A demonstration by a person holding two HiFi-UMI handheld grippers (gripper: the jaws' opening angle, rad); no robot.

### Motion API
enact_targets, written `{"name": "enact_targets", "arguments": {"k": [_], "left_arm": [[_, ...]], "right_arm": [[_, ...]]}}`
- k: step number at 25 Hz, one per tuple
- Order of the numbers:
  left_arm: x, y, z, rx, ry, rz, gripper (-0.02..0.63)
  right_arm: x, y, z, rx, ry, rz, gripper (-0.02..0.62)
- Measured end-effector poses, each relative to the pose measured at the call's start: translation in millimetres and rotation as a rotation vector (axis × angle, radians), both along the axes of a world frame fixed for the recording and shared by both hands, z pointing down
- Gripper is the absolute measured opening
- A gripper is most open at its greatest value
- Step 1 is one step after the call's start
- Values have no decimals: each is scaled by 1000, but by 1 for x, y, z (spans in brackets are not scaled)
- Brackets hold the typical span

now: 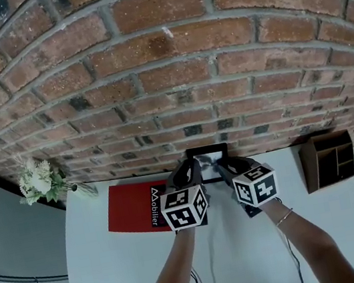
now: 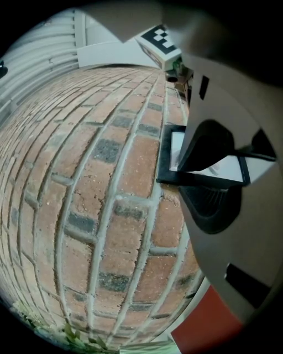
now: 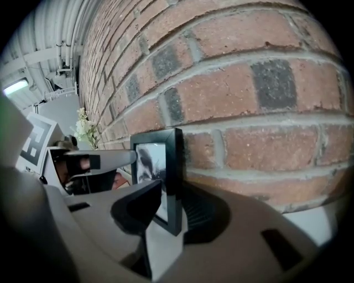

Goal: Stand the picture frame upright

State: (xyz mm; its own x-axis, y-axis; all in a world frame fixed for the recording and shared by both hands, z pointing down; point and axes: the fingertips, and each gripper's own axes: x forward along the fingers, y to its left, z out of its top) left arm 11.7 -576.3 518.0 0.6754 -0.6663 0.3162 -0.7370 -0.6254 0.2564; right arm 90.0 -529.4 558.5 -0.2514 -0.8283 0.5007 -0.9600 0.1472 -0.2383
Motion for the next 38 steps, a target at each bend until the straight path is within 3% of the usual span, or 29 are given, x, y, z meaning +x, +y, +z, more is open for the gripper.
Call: {"name": "enact_targets", "arguments": {"k": [21, 38], "left_arm": [[-8, 11, -6, -19, -2, -7, 91], [-38, 78, -34, 71, -87, -33, 49]], "right_arm": [[1, 14, -16, 39, -2, 28, 117], [4, 87, -66, 97, -26, 80, 98]]}}
